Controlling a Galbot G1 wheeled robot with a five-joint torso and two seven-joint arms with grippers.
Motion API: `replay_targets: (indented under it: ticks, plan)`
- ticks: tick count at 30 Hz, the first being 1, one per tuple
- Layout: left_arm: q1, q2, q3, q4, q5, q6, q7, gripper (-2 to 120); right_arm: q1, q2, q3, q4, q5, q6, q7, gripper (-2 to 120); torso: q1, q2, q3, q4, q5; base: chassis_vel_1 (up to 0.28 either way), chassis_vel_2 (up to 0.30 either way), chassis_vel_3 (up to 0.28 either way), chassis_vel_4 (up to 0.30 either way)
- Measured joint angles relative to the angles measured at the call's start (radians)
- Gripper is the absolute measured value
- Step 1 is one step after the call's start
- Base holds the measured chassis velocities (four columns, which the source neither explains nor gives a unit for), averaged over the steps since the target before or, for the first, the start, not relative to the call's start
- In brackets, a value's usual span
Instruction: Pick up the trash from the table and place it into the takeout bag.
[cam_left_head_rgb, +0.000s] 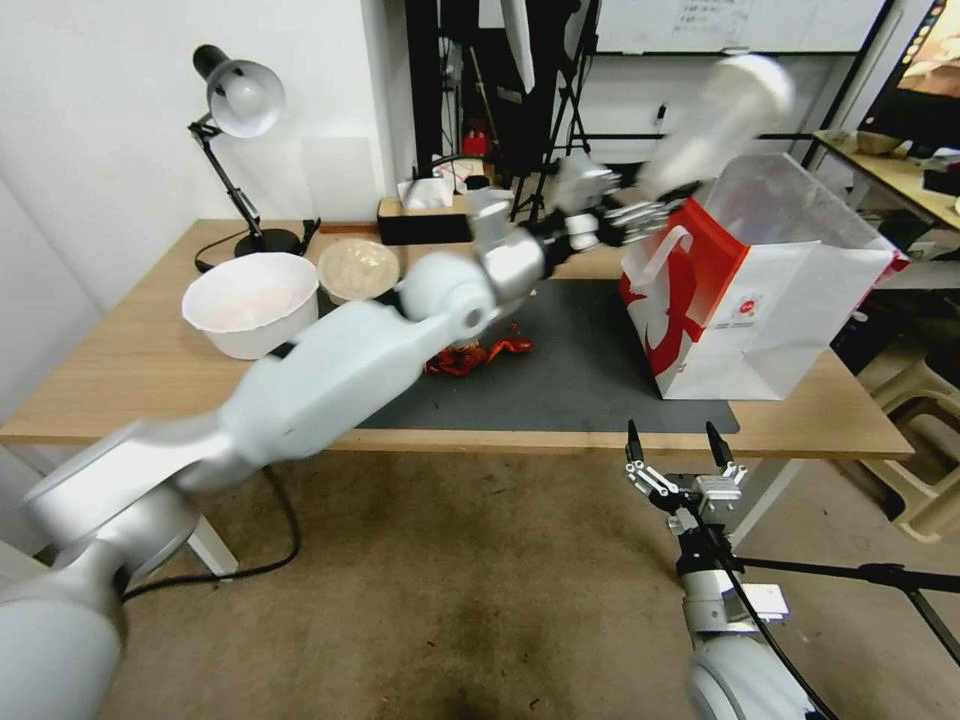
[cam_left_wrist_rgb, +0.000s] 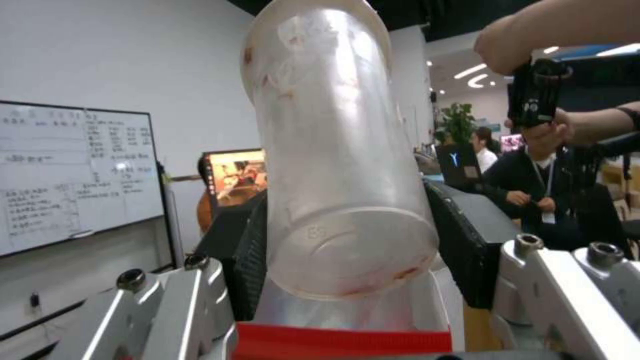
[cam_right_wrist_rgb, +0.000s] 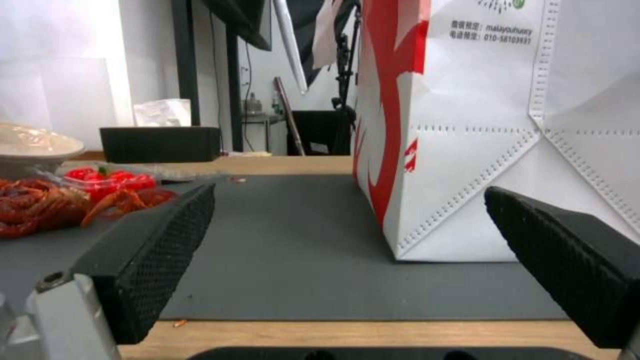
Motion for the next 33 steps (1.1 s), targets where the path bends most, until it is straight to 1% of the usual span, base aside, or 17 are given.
replay_targets:
  ticks: [1,5,6,10,13,14,17,18,22,23,25,26,27,30,31,32,33]
  plan:
    - [0.0,0.0,0.0,0.0,0.0,0.0,0.0,53,0.0,0.0,0.0,0.0,0.0,0.0,0.0,100,0.0,0.0,0.0,0.0,0.0,0.0,0.0,0.0,0.0]
    - [-0.058,-0.076,0.046,0.104,-0.012,-0.004,0.003,53,0.005,-0.002,-0.001,0.0,0.002,0.002,0.0,100,0.0,0.0,0.0,-0.0001,0.0002,0.0,0.0,0.0,0.0]
    - [-0.058,-0.076,0.046,0.104,-0.012,-0.004,0.003,53,0.005,-0.002,-0.001,0.0,0.002,0.002,0.0,100,0.0,0.0,0.0,-0.0001,0.0002,0.0,0.0,0.0,0.0]
    - [-0.091,-0.123,0.076,0.158,-0.032,-0.003,-0.001,53,0.011,-0.001,-0.003,-0.001,0.005,0.003,0.0,100,0.0,0.0,0.0,0.0003,-0.0001,0.0,0.0,0.0,0.0]
    - [-0.112,-0.181,0.098,0.22,-0.036,-0.001,0.001,53,0.012,0.0,-0.002,-0.003,0.007,0.007,0.0,100,0.0,0.0,0.0,-0.0001,0.0001,0.0,0.0,0.0,0.0]
    - [-0.112,-0.181,0.098,0.22,-0.036,-0.001,0.001,53,0.012,0.0,-0.002,-0.003,0.007,0.007,0.0,100,0.0,0.0,0.0,-0.0001,0.0001,0.0,0.0,0.0,0.0]
    - [-0.131,-0.233,0.119,0.276,-0.036,-0.001,0.004,53,0.011,0.0,0.001,-0.003,0.009,0.012,0.0,100,0.0,0.0,0.0,0.0,0.0001,0.0,0.0,0.0,0.0]
    - [-0.131,-0.233,0.119,0.276,-0.036,-0.001,0.004,53,0.011,0.0,0.001,-0.003,0.009,0.012,0.0,100,0.0,0.0,0.0,0.0,0.0001,0.0,0.0,0.0,0.0]
    - [-0.161,-0.303,0.133,0.39,-0.007,-0.009,0.022,53,0.009,0.003,0.007,0.002,0.01,0.017,0.0,100,0.0,0.0,0.0,-0.0003,0.0002,0.0,0.0,0.0,0.0]
    - [-0.161,-0.303,0.133,0.39,-0.007,-0.009,0.022,53,0.009,0.003,0.007,0.002,0.01,0.017,0.0,100,0.0,0.0,0.0,-0.0003,0.0002,0.0,0.0,0.0,0.0]
    - [-0.167,-0.32,0.133,0.439,0.009,-0.014,0.026,53,0.006,0.005,0.009,0.004,0.01,0.02,-0.001,100,0.0,0.0,0.0,-0.0002,0.0001,0.0,0.0,0.0,0.0]
    - [-0.167,-0.322,0.133,0.451,0.012,-0.014,0.026,57,0.005,0.006,0.009,0.005,0.01,0.021,-0.001,100,0.0,0.0,0.0,0.0,0.0001,0.0,0.0,0.0,0.0]
    - [-0.167,-0.322,0.133,0.451,0.012,-0.014,0.026,57,0.005,0.006,0.009,0.005,0.01,0.021,-0.001,100,0.0,0.0,0.0,0.0,0.0001,0.0,0.0,0.0,0.0]
    - [-0.167,-0.317,0.127,0.459,0.018,-0.013,0.021,72,0.005,0.006,0.01,0.006,0.01,0.022,-0.001,100,0.0,0.0,0.0,0.0,-0.0001,0.0,0.0,0.0,0.0]
    - [-0.166,-0.314,0.123,0.46,0.02,-0.012,0.019,75,0.005,0.006,0.01,0.006,0.01,0.022,-0.001,100,0.0,0.0,0.0,0.0,-0.0001,0.0,0.0,0.0,0.0]
    - [-0.166,-0.314,0.123,0.46,0.02,-0.012,0.019,75,0.005,0.006,0.01,0.006,0.01,0.022,-0.001,100,0.0,0.0,0.0,0.0,-0.0001,0.0,0.0,0.0,0.0]
    - [-0.165,-0.311,0.119,0.46,0.02,-0.011,0.015,80,0.005,0.006,0.01,0.006,0.01,0.022,-0.001,100,0.0,0.0,0.0,0.0001,-0.0001,0.0,0.0,0.0,0.0]
